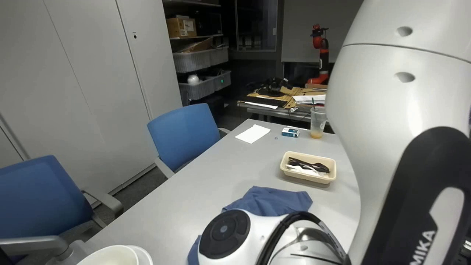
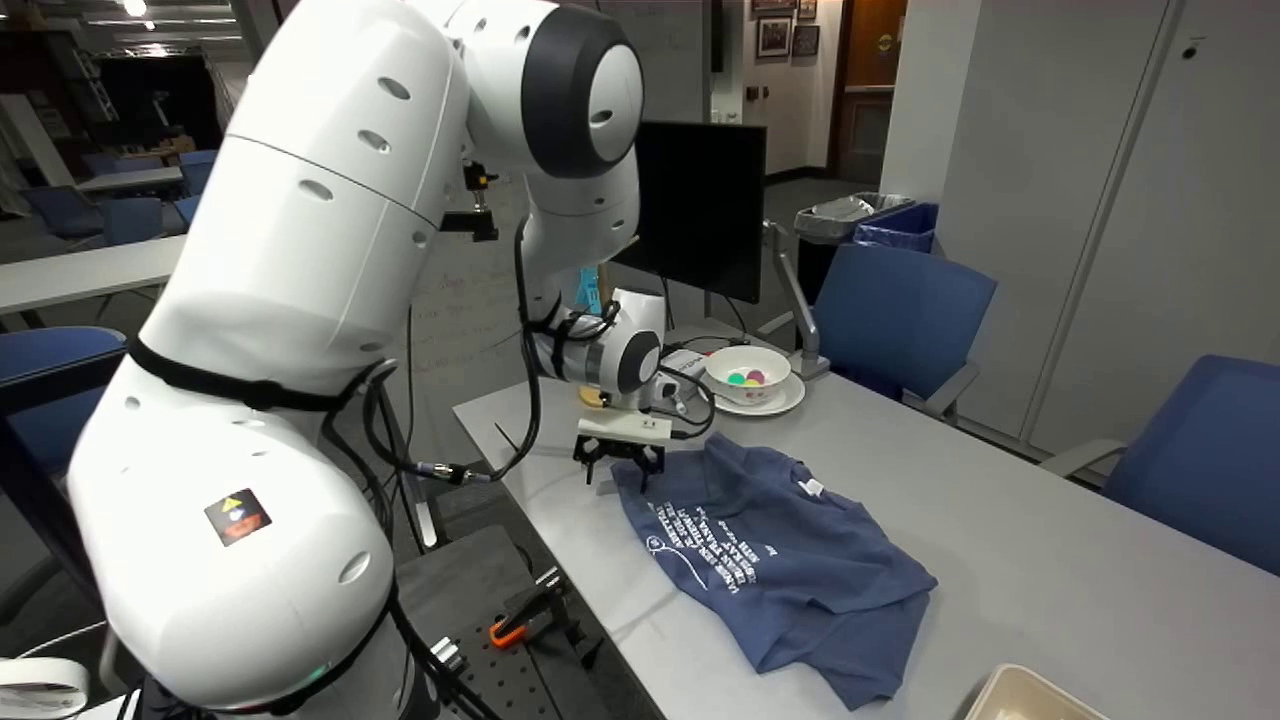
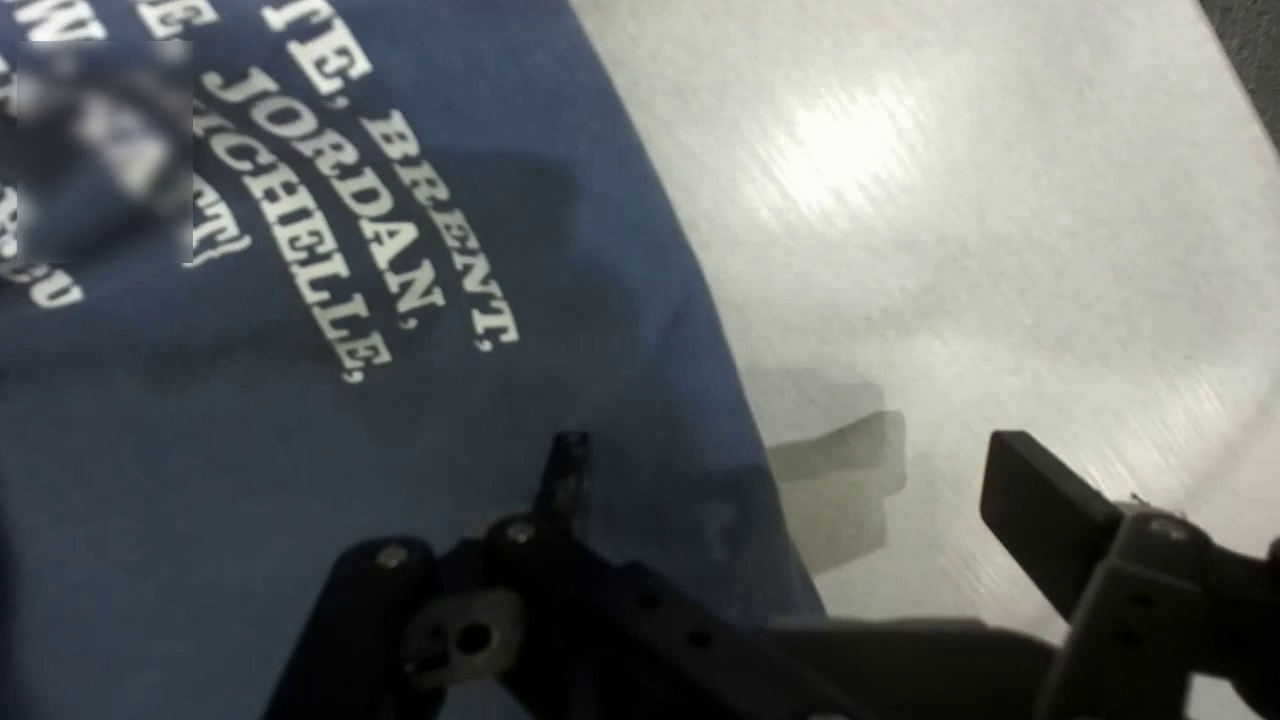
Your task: Fold the blue cloth in half
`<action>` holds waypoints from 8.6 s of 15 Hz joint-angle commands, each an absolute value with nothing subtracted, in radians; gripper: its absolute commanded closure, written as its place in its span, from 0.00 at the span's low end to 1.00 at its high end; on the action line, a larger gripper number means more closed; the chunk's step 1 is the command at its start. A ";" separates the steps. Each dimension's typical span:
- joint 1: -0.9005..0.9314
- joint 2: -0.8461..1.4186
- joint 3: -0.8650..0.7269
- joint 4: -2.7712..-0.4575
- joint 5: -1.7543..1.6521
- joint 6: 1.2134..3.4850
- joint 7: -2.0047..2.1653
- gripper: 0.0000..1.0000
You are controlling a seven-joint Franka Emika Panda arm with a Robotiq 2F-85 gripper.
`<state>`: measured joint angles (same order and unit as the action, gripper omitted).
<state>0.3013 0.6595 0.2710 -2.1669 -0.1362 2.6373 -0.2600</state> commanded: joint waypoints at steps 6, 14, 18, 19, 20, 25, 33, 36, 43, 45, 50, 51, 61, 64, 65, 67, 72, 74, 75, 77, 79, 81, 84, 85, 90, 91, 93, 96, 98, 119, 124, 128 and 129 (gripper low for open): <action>0.334 0.631 0.290 -2.115 -0.175 2.551 -0.257 0.00; 0.369 0.696 0.220 -2.102 -0.335 2.668 -0.249 0.00; 0.381 0.719 0.220 -2.090 -0.356 2.731 -0.250 0.00; 0.380 0.725 0.223 -2.088 -0.350 2.742 -0.249 0.09; 0.379 0.727 0.224 -2.089 -0.346 2.750 -0.250 0.28; 0.365 0.719 0.218 -2.098 -0.336 2.754 -0.251 0.66; 0.356 0.657 0.216 -2.121 -0.324 2.775 -0.222 0.99; 0.384 0.574 0.184 -2.156 -0.344 2.826 -0.169 0.99; 0.603 0.239 -0.139 -2.333 -0.587 2.917 0.197 0.99; 0.690 0.141 -0.276 -2.389 -0.724 2.882 0.350 0.99; 0.735 -0.064 -0.451 -2.517 -1.122 2.695 0.737 0.99; 0.717 -0.089 -0.448 -2.546 -1.196 2.643 0.816 0.99; 0.274 -0.090 -0.030 -2.769 -1.013 2.530 0.931 0.61; 0.227 -0.075 0.034 -2.757 -0.949 2.520 0.919 0.39; 0.221 -0.078 0.052 -2.756 -0.938 2.524 0.913 0.30; 0.214 -0.064 0.074 -2.748 -0.888 2.610 0.861 0.16; 0.251 0.028 0.054 -2.694 -0.727 2.823 0.618 0.00; 0.212 0.073 0.097 -2.675 -0.620 2.861 0.462 0.00; 0.210 0.096 0.105 -2.661 -0.561 2.860 0.390 0.00; 0.208 0.136 0.126 -2.632 -0.420 2.840 0.241 0.00; 0.232 0.104 0.102 -2.659 -0.451 2.834 0.292 0.00; 0.231 0.120 0.104 -2.648 -0.436 2.833 0.273 0.00; 0.231 0.118 0.103 -2.651 -0.438 2.833 0.275 0.00; 0.231 0.118 0.103 -2.651 -0.438 2.833 0.275 0.00; 0.221 0.155 0.001 -2.546 -0.637 2.779 0.313 0.00; 0.218 0.165 -0.014 -2.525 -0.653 2.775 0.301 0.00; 0.208 0.199 -0.037 -2.483 -0.652 2.788 0.274 0.00; 0.186 0.266 -0.038 -2.443 -0.580 2.836 0.234 0.00; 0.158 0.313 -0.015 -2.431 -0.510 2.860 0.205 0.00; 0.159 0.517 0.003 -2.273 -0.336 2.834 -0.046 0.75; 0.189 0.494 -0.027 -2.267 -0.360 2.791 -0.026 1.00; 0.278 0.443 -0.139 -2.257 -0.493 2.689 0.030 0.98; 0.301 0.426 -0.172 -2.253 -0.548 2.654 0.056 0.98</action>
